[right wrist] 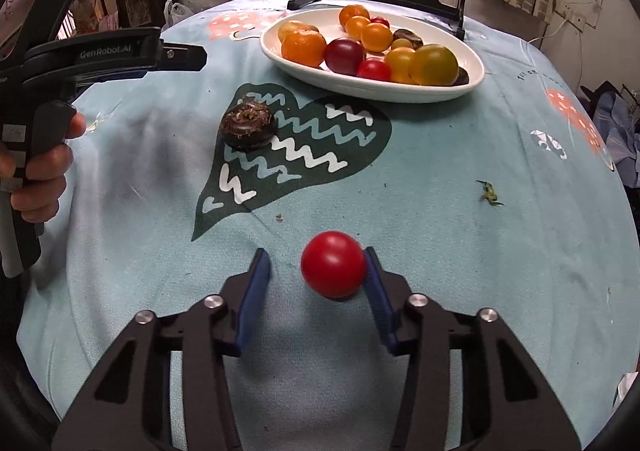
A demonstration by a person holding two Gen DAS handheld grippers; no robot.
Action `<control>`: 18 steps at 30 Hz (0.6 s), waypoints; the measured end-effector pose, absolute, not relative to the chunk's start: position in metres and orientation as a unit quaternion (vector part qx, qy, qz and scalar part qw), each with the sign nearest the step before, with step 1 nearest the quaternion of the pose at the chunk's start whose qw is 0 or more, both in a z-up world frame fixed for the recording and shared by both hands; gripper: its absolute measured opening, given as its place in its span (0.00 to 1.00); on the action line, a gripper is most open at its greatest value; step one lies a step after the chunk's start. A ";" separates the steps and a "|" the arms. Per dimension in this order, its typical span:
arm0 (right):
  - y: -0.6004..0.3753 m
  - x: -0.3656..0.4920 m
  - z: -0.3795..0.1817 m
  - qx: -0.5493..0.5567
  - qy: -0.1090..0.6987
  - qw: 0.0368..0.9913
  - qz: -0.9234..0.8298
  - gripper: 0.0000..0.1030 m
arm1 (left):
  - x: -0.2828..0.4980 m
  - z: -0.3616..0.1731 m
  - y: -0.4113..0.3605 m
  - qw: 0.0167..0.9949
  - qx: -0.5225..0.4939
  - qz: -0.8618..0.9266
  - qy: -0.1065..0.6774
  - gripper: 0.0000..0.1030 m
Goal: Organize fruits
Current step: 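Grasp the red tomato with the right tool while the left tool grasps the passion fruit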
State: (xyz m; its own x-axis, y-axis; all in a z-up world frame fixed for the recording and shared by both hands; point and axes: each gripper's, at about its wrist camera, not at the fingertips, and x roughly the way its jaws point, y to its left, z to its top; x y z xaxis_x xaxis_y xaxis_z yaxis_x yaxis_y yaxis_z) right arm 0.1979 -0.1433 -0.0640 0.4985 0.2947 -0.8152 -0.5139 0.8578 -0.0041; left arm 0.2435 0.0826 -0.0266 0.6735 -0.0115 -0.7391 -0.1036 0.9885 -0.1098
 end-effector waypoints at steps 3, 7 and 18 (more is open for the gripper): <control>-0.151 0.201 -0.064 -0.103 0.447 0.856 0.239 0.30 | 0.243 -0.027 0.083 0.912 -0.071 0.026 0.404 0.95; -0.156 0.201 -0.060 -0.087 0.440 0.859 0.247 0.29 | 0.243 -0.028 0.084 0.911 -0.073 0.027 0.405 0.95; -0.187 0.235 -0.033 0.080 0.339 0.903 0.250 0.29 | 0.241 -0.036 0.047 0.913 -0.019 -0.042 0.405 0.94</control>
